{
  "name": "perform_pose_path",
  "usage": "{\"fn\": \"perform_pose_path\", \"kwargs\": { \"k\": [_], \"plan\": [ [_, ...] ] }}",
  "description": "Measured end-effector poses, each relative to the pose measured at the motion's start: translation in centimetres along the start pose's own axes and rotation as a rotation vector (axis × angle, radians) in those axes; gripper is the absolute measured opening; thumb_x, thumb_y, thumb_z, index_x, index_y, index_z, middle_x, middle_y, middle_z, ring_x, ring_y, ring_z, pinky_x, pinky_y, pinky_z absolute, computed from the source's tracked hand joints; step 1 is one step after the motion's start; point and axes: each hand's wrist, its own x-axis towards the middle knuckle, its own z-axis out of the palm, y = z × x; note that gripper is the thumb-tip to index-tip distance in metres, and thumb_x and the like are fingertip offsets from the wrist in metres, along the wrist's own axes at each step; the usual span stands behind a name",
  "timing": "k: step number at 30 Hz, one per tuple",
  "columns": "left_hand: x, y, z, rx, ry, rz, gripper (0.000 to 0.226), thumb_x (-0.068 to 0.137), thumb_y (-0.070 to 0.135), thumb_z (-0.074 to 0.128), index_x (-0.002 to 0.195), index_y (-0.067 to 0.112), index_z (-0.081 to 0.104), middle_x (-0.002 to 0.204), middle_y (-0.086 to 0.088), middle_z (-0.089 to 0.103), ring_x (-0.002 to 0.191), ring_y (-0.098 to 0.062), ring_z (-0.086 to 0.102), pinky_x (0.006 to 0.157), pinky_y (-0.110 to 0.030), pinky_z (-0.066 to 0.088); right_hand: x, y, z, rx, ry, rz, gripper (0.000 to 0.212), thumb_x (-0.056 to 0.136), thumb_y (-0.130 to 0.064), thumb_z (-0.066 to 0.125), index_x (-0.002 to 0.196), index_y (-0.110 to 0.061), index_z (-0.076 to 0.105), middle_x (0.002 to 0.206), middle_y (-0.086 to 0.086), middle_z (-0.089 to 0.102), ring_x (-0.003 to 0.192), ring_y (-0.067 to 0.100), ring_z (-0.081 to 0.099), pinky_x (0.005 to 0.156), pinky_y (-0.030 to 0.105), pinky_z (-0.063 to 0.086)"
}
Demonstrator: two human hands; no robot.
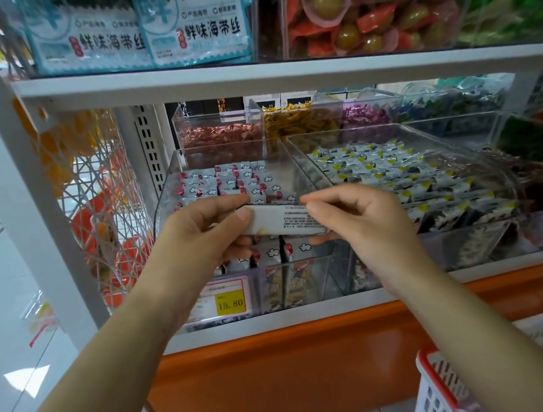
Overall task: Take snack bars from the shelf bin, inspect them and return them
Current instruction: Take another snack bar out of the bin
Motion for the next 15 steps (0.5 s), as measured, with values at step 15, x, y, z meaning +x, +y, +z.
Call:
{"fn": "perform_pose_path", "kwargs": {
  "k": [15],
  "plan": [
    [-0.4,0.4,0.8,0.279,-0.050,0.121,0.025,0.081,0.030,0.065,0.073,0.008,0.058,0.058,0.001,0.054,0.049,-0.006,0.049,0.047,-0.014,0.043,-0.2,-0.4,-0.1,-0.204,0.047,-0.088,0.017,0.086,-0.015,0.065,0.070,-0.013,0.069,0.063,-0.008,0.064,0.063,0.001,0.059,0.057,0.008,0.041]
  ]
}}
